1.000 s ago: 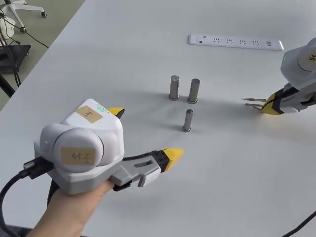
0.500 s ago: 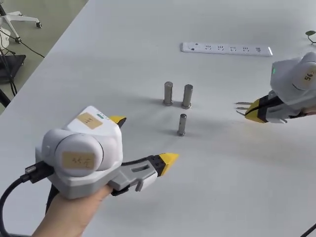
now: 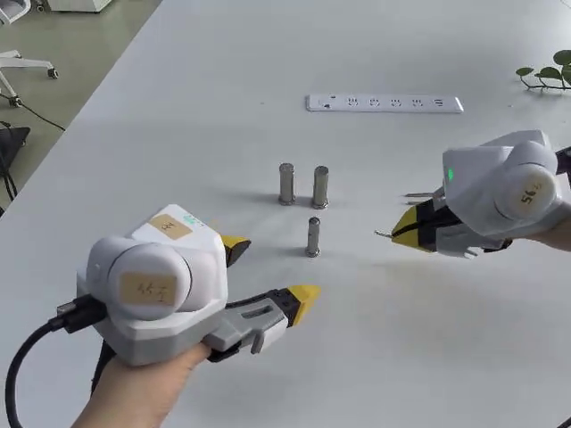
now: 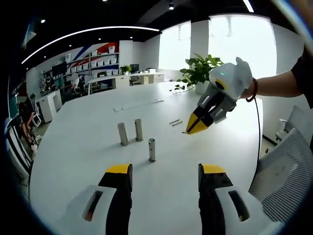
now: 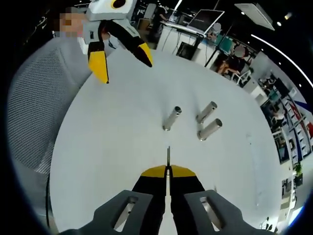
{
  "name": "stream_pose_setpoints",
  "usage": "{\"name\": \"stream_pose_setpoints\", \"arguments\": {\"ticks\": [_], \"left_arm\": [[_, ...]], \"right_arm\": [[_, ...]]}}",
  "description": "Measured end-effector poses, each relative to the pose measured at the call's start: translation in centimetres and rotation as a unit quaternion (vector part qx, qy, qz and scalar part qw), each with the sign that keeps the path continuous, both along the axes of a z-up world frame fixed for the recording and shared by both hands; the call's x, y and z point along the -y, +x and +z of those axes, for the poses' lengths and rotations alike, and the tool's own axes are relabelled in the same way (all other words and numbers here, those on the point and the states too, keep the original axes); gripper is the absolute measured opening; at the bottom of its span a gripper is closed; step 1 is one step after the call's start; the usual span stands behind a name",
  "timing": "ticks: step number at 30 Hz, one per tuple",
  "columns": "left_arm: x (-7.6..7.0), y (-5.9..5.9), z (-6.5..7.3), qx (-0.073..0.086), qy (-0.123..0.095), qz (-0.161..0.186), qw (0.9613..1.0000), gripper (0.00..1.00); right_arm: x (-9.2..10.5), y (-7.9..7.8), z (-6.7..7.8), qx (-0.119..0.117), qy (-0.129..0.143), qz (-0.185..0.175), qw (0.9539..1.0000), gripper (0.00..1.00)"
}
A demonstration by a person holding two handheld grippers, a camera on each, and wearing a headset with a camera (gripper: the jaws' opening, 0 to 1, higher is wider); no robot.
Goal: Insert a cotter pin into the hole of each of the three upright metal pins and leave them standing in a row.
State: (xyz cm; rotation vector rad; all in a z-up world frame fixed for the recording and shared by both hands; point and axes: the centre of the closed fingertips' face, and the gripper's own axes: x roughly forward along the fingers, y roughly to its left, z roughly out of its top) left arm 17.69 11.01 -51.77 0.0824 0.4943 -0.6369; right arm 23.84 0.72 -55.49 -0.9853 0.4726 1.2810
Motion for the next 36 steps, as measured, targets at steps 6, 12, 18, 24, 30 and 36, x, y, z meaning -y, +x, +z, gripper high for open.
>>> {"name": "stream_pose_setpoints", "arguments": {"ticks": [6, 12, 18, 24, 30, 36], "left_arm": [[1.6, -0.6, -0.7, -0.044, -0.04, -0.01, 0.9982, 0.41], [2.4, -0.7, -0.9, -0.081, -0.085, 0.003, 0.993, 0.29], [3.2, -0.8, -0.6, -0.1, -0.13, 0.011, 0.9864, 0.21], [3.9, -1.0, -0.4, -0.119, -0.17, 0.014, 0.9781, 0.17], [4.2, -1.4, -0.4, -0.131, -0.188, 0.013, 0.9732, 0.13], [4.4, -1.5, -0.3, -0.137, -0.203, 0.017, 0.9693, 0.1]], "right_arm": [[-1.8, -2.5, -0.2, 0.008, -0.001, 0.035, 0.9994, 0.0], [-2.7, -3.9, 0.2, 0.01, 0.008, 0.055, 0.9984, 0.0], [-3.4, -4.9, 1.1, 0.02, 0.019, 0.069, 0.9972, 0.0], [-4.1, -6.0, 1.8, 0.027, 0.03, 0.084, 0.9956, 0.0], [-4.5, -6.8, 2.1, 0.03, 0.032, 0.098, 0.9943, 0.0], [-5.0, -7.4, 2.2, 0.032, 0.033, 0.109, 0.993, 0.0]]}}
